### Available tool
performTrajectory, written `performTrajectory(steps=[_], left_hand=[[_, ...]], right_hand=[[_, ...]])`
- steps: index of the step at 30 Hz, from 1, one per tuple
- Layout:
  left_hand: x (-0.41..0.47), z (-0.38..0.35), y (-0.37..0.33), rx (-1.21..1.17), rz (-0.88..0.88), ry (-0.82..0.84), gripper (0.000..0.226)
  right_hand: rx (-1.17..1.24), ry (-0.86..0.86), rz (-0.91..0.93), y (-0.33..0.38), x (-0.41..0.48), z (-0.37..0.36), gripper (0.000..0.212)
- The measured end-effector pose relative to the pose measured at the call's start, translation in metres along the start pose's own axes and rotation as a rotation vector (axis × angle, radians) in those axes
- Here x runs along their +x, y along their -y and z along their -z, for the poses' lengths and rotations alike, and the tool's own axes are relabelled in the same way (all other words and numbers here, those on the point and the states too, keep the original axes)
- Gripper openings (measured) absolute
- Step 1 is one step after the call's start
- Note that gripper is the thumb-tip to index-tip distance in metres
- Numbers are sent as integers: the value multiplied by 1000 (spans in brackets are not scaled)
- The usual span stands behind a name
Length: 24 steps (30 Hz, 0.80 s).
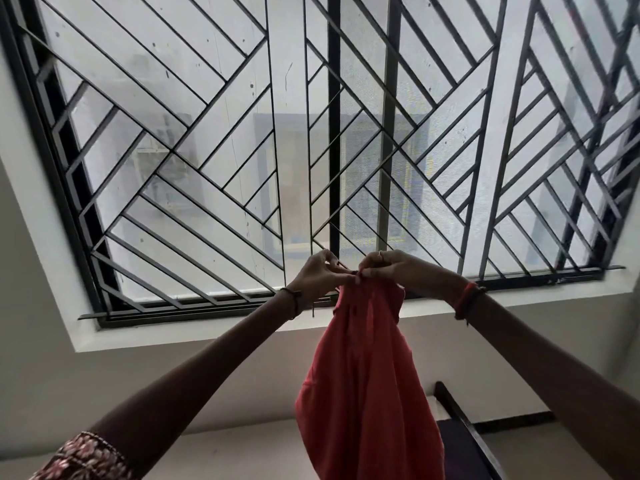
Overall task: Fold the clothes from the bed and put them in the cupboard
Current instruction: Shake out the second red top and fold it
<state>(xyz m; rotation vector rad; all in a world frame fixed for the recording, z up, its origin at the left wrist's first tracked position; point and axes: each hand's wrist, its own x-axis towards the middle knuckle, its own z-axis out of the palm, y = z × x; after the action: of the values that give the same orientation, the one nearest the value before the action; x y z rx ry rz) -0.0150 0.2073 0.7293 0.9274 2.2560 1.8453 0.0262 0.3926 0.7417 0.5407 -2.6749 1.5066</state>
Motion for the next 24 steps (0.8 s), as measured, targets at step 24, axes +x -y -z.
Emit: performTrajectory(steps=[24], left_hand=[[-3,-5,15,-233,227,90,29]], right_hand=[[641,-206,-130,-32,-21,-34,10]])
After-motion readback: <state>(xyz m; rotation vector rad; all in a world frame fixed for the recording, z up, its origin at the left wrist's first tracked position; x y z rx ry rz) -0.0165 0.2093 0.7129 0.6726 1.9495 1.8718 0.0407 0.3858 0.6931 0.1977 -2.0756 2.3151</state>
